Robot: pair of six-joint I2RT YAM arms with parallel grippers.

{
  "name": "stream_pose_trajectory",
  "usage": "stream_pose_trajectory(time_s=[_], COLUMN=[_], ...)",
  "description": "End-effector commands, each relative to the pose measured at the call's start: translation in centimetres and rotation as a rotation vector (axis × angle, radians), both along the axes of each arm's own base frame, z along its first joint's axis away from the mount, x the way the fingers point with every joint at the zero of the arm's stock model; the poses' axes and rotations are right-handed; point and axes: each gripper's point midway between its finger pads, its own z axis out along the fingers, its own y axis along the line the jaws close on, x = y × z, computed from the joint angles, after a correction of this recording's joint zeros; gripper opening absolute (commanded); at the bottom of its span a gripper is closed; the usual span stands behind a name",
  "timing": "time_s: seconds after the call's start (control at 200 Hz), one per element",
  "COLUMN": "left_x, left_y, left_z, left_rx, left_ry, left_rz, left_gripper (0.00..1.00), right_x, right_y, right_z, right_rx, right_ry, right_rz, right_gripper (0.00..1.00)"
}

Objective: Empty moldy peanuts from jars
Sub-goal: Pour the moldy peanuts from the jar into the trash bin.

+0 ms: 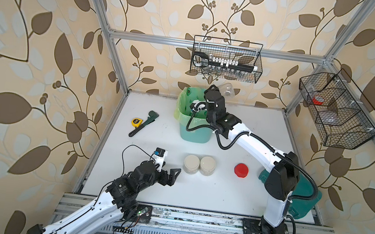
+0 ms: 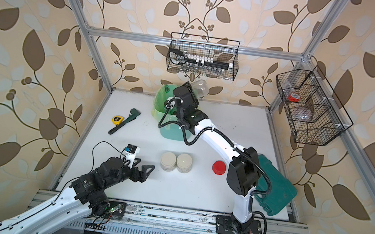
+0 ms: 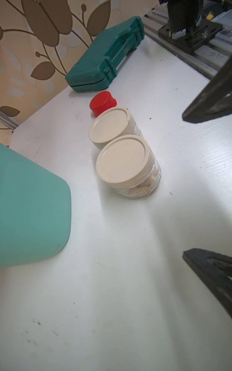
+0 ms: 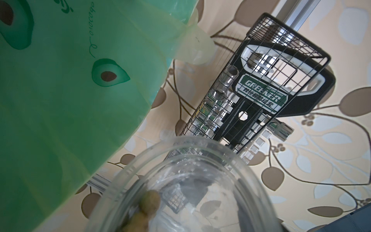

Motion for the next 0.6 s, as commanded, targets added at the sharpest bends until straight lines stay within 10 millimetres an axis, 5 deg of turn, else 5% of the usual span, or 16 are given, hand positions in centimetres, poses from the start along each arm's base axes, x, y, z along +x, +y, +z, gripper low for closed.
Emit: stream_pose_trajectory(time_s=[0.0, 0.405, 0.595], left_x=[0.4, 0.4, 0.4], left_y=[-0.3, -0.3, -0.3], left_z=[1.4, 1.3, 1.4], left_rx=[-0.011, -0.010, -0.012], left_ry=[-0.045, -0.044, -0.046], left_rz=[-0.008, -0.008, -0.007], left_gripper=[0.99, 0.99, 0.99], right_x=[0.1, -0.1, 0.0], right_y=[0.2, 0.0, 0.5], right_z=[-0.6, -0.3, 1.6], right_rx=[-0.031, -0.086, 0.134], right_ry=[-0.001, 0.009, -0.011], right_rz=[-0.005, 0.014, 0.004], right_gripper=[0.00, 0.00, 0.00])
